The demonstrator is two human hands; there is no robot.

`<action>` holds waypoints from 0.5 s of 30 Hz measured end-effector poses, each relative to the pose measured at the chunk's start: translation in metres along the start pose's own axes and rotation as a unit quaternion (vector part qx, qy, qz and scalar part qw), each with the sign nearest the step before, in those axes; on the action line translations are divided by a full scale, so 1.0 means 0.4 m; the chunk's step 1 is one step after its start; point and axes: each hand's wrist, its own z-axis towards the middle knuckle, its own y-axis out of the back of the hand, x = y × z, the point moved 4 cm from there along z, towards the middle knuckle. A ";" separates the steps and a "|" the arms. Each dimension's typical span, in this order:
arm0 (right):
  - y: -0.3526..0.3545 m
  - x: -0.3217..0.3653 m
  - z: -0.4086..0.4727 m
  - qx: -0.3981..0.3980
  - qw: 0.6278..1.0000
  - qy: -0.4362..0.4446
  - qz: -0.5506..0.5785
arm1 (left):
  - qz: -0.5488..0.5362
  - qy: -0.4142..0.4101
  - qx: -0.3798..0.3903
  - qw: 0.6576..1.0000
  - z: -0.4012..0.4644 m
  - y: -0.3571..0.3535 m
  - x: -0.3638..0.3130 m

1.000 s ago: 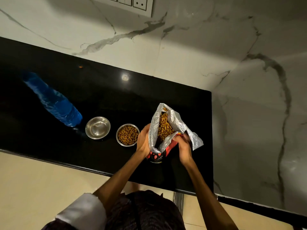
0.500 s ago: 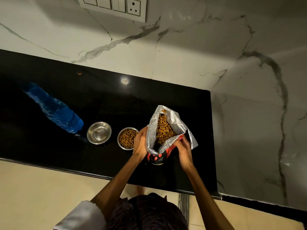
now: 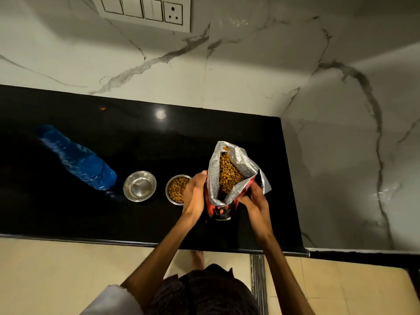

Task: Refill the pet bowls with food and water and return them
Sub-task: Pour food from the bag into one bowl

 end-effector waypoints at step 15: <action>-0.094 0.135 -0.216 -0.135 0.988 0.069 0.001 | -0.014 -0.037 0.116 0.992 -0.096 0.110 -0.061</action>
